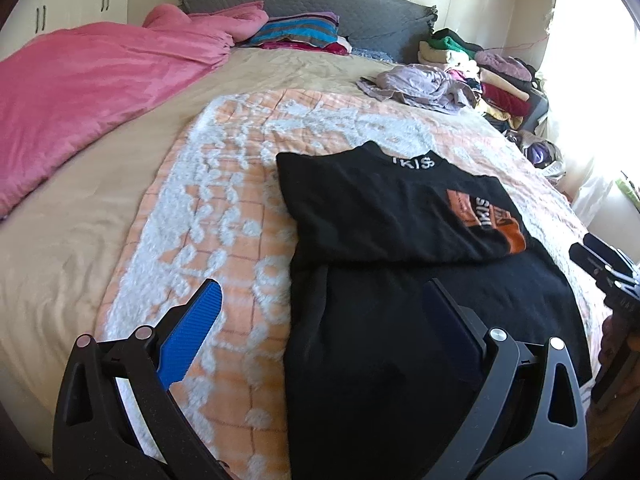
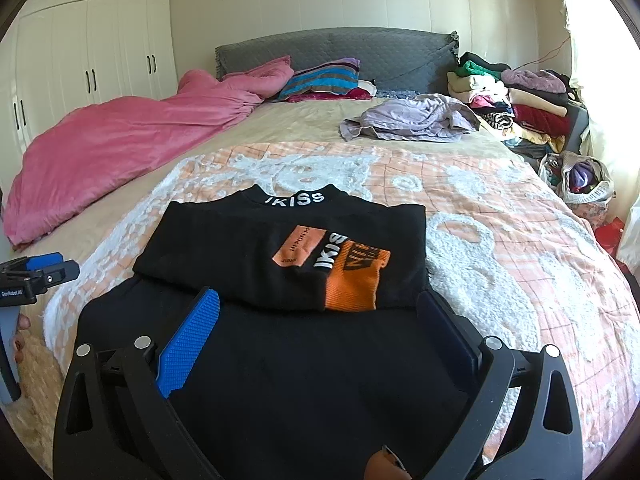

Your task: Fold small clothes

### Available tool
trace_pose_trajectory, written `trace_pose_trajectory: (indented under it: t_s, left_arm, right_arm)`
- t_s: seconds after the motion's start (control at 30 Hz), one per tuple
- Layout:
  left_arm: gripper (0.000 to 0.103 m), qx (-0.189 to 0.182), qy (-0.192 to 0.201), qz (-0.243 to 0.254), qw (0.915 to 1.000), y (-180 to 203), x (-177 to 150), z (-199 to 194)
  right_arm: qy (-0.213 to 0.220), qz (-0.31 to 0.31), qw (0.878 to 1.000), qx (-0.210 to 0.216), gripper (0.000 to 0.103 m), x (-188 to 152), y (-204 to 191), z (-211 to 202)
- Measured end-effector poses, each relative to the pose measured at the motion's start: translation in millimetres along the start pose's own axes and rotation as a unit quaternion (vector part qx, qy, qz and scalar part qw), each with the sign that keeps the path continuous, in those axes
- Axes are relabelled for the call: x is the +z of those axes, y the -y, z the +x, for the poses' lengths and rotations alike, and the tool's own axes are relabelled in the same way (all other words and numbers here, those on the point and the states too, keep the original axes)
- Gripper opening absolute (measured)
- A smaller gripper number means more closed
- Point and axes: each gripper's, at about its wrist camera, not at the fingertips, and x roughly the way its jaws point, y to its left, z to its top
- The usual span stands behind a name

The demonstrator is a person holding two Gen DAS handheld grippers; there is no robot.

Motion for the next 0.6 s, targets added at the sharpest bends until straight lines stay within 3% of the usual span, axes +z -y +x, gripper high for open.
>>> trace_pose_trajectory:
  t_s: [0.6]
  left_arm:
    - [0.093, 0.012, -0.027, -0.01, 0.9995, -17, -33, -18]
  right_arm:
    - [-0.008, 0.006, 1.0, -0.014, 0.098, -26, 18, -30]
